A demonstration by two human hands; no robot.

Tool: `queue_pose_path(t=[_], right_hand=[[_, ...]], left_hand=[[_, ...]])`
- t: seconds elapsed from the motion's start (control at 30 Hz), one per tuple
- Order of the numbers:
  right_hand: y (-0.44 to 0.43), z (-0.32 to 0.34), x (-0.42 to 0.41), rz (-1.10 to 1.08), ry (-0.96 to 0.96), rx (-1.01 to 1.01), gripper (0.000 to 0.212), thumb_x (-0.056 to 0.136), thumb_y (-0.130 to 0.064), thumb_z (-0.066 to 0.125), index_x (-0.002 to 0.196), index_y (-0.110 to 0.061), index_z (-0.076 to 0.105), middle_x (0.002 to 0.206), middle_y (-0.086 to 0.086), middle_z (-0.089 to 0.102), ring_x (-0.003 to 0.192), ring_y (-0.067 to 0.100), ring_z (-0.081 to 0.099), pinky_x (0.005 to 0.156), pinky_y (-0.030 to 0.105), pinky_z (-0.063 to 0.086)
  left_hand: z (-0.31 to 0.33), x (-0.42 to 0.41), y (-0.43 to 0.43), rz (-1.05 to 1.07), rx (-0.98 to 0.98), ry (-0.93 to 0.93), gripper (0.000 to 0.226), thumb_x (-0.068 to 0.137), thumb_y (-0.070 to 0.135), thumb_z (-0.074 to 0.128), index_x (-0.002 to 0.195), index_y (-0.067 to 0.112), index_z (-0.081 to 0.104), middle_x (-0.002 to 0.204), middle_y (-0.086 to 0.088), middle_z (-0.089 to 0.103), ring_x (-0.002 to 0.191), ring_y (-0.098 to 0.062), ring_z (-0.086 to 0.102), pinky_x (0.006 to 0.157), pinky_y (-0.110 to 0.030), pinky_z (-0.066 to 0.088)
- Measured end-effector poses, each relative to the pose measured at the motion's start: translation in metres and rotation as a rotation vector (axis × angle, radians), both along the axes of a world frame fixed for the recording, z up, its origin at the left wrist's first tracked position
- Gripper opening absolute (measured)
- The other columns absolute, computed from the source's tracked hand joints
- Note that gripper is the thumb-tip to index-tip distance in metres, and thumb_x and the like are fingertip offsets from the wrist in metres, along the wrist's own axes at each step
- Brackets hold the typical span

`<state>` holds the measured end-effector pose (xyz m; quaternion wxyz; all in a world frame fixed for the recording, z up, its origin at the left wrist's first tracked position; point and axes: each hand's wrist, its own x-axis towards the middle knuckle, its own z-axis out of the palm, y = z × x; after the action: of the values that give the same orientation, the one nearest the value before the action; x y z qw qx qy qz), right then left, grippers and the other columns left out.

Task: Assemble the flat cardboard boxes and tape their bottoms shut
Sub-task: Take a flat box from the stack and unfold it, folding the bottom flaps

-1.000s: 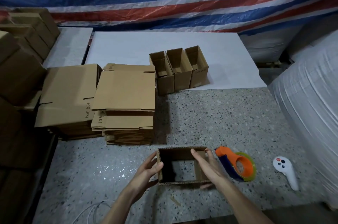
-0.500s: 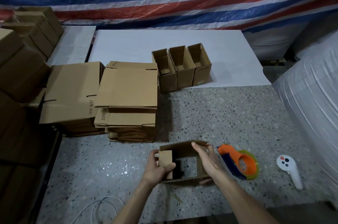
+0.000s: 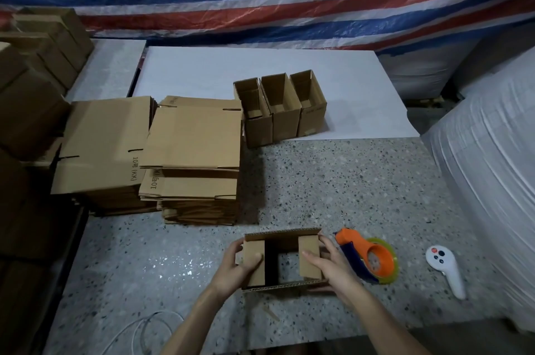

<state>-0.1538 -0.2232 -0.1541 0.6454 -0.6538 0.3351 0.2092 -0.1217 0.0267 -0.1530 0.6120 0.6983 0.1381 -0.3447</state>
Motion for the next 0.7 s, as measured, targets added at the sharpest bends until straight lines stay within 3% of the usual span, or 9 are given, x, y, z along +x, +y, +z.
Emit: queue_pose_path(t=[0.07,0.17,0.27,0.33,0.4,0.53,0.63,0.7], right_hand=[[-0.001,0.001,-0.001,0.007,-0.031,0.007,0.071,0.088,-0.025,0.076,0.150,-0.024,0.040,0.140,0.008,0.055,0.122,0.028,0.058,0.100,0.054,0.052],[-0.001,0.000,-0.003,0.037,-0.075,-0.051,0.073,0.089,-0.030,0.075,0.152,-0.025,0.038,0.152,0.004,0.045,0.133,0.023,0.049,0.108,0.050,0.046],[0.001,-0.001,-0.004,0.070,-0.058,-0.068,0.081,0.088,-0.034,0.075,0.156,-0.030,0.030,0.161,-0.002,0.031,0.139,0.021,0.041,0.107,0.049,0.045],[-0.003,-0.004,-0.004,0.025,-0.010,0.032,0.082,0.088,-0.028,0.076,0.155,-0.037,0.029,0.162,-0.004,0.027,0.135,0.028,0.046,0.092,0.055,0.056],[-0.008,-0.005,-0.005,0.000,0.021,0.105,0.080,0.090,-0.021,0.074,0.153,-0.042,0.030,0.162,-0.007,0.026,0.122,0.023,0.053,0.079,0.054,0.061],[-0.011,-0.012,-0.007,-0.015,0.031,0.165,0.079,0.091,-0.016,0.072,0.150,-0.049,0.031,0.160,-0.010,0.032,0.111,0.016,0.057,0.078,0.054,0.061],[-0.011,-0.014,-0.007,-0.021,0.018,0.127,0.083,0.086,-0.019,0.077,0.151,-0.045,0.033,0.163,-0.007,0.026,0.131,0.026,0.049,0.090,0.055,0.056],[-0.011,-0.013,-0.006,-0.012,0.010,0.084,0.084,0.085,-0.021,0.078,0.153,-0.041,0.032,0.165,-0.004,0.022,0.142,0.028,0.037,0.097,0.055,0.053]], left_hand=[[-0.002,-0.012,0.018,-0.079,-0.124,0.041,0.090,0.070,0.067,0.078,0.145,0.048,0.033,0.144,0.013,0.044,0.116,-0.005,0.058,0.081,-0.021,0.054],[-0.011,-0.027,0.031,-0.221,-0.170,-0.106,0.121,0.056,0.058,0.091,0.153,0.049,0.019,0.151,0.033,0.027,0.135,0.001,0.040,0.106,-0.027,0.044],[-0.010,-0.031,0.020,-0.079,-0.074,-0.254,0.106,0.059,0.046,0.095,0.146,0.040,0.035,0.150,0.021,0.039,0.136,-0.008,0.043,0.109,-0.029,0.041],[-0.006,-0.028,0.011,0.022,-0.057,-0.266,0.096,0.063,0.039,0.093,0.143,0.038,0.041,0.144,0.018,0.046,0.133,-0.014,0.048,0.107,-0.031,0.043],[-0.004,-0.026,0.003,0.055,-0.058,-0.244,0.096,0.060,0.040,0.090,0.143,0.037,0.042,0.140,0.017,0.048,0.130,-0.018,0.050,0.107,-0.039,0.045],[-0.008,-0.027,0.003,0.056,-0.013,-0.240,0.098,0.054,0.051,0.089,0.140,0.042,0.042,0.140,0.007,0.048,0.129,-0.024,0.050,0.101,-0.040,0.048],[-0.015,-0.020,0.011,-0.058,-0.065,-0.257,0.121,0.051,0.054,0.092,0.151,0.044,0.024,0.154,0.013,0.031,0.141,-0.011,0.033,0.109,-0.035,0.035],[-0.015,-0.013,0.009,-0.123,-0.152,-0.263,0.124,0.055,0.046,0.095,0.152,0.051,0.018,0.152,0.027,0.027,0.137,0.006,0.033,0.106,-0.026,0.042]])
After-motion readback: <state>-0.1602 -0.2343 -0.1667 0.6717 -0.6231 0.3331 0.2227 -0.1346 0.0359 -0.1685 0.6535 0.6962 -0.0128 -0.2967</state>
